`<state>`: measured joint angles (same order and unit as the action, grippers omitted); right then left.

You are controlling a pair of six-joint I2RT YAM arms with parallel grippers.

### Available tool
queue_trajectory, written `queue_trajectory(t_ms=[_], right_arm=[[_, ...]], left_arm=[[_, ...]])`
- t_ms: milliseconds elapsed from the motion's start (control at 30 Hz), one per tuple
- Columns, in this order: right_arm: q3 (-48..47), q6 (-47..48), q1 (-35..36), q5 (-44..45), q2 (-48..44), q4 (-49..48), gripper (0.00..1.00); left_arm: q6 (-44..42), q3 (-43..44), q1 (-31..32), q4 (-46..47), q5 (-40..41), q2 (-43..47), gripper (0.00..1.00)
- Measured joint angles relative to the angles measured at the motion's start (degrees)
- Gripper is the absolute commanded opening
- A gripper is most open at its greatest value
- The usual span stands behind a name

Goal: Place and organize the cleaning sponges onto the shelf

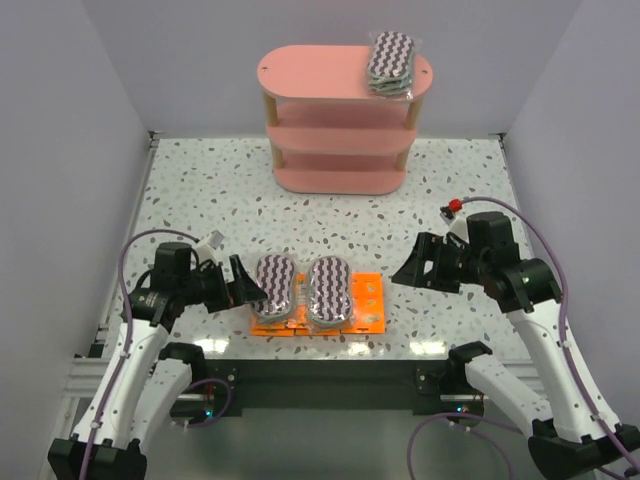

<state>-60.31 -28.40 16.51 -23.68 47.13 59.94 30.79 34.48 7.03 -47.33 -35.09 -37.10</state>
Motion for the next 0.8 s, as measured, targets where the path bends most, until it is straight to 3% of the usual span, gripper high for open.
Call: queue_trajectory(t_ms=[100,233,400,500,633,800], right_arm=[[1.01,0.04,0.0,-0.02,0.04,-0.04,0.77],[2.05,0.09,0.04,-0.04,0.15,-0.24,0.77],[2.71,0.15,0.11,-0.07,0.42,-0.35,0.77],[2.73,0.13,0.11,-0.17,0.94,-0.61,0.76],[3.04,0.09,0.22,-0.48,1.55,-1.07,0.75],[3.13,0.07,0.33,-1.25,2.14,-1.29,0.75]], left_arm=[[-0.04,0.0,0.37,2.51,-0.31,-3.04,0.87],[-0.11,-0.15,0.66,5.75,-0.74,-6.45,0.65],[0.17,-0.63,2.12,9.07,-2.49,-8.22,0.52],[0.28,-0.66,3.63,10.4,-2.99,-8.39,0.32],[0.28,-0.42,4.42,10.82,-3.23,-8.37,0.14],[0.07,7.85,4.68,6.58,-0.24,-9.55,0.0]])
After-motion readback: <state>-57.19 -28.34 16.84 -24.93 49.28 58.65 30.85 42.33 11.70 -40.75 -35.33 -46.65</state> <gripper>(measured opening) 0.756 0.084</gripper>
